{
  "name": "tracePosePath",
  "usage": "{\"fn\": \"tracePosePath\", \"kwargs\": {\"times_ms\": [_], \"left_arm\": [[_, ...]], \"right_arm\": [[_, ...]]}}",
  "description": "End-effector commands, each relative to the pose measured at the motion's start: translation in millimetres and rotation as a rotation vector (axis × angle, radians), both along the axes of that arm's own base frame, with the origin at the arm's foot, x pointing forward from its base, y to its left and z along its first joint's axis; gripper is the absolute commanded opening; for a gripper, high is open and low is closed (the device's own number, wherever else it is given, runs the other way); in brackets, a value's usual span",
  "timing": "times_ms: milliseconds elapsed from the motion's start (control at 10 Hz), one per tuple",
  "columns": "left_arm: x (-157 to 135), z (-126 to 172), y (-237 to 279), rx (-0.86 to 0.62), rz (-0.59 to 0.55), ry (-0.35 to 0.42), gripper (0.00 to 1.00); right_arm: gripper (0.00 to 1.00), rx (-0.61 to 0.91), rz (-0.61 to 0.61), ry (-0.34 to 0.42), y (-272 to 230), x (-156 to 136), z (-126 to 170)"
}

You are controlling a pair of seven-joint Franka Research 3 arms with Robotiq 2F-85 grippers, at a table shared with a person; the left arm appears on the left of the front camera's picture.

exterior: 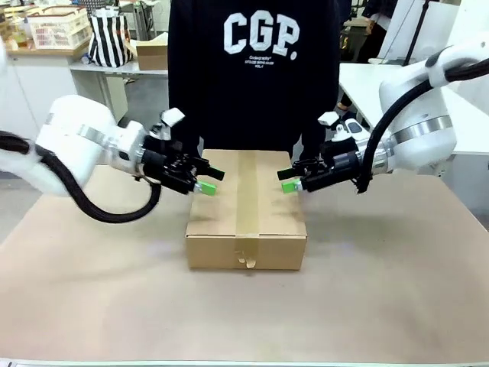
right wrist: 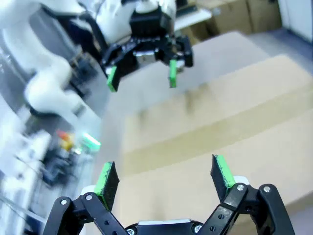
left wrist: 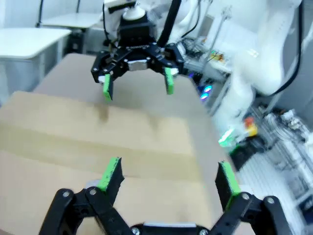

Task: Pack the gift set into the box.
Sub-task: Press and hold the closed box until the human finishes sealing it.

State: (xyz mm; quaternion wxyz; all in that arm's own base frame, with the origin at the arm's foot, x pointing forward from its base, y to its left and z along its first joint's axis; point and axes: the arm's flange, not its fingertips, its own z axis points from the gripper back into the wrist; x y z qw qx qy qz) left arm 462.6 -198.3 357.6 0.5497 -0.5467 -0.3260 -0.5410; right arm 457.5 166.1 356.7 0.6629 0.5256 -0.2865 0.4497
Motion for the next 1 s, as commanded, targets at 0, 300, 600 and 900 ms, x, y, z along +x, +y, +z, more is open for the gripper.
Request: {"fn": "tracePosePath", "kwargs": {"times_ms": [0, 300, 600, 900], "left_arm": [[-35.8, 39.4, 39.2, 0.039, 0.020, 0.266, 1.00], [-91.6, 64.3, 95.6, 0.094, -0.037, 0.576, 1.00], [-130.4, 59.3, 192.1, -0.078, 0.146, 0.725, 1.00], [-135.7, 48.1, 208.4, -0.162, 0.191, 0.682, 1.00]], "right_arm": [[1.00, 0.014, -0.074, 0.276, -31.2, -36.4, 40.3], [1.00, 0.111, -0.197, 0.490, -88.0, -85.3, 58.9], [1.00, 0.201, -0.346, 0.642, -167.8, -124.7, 63.6], [1.00, 0.186, -0.356, 0.632, -179.7, -104.4, 58.8]]}}
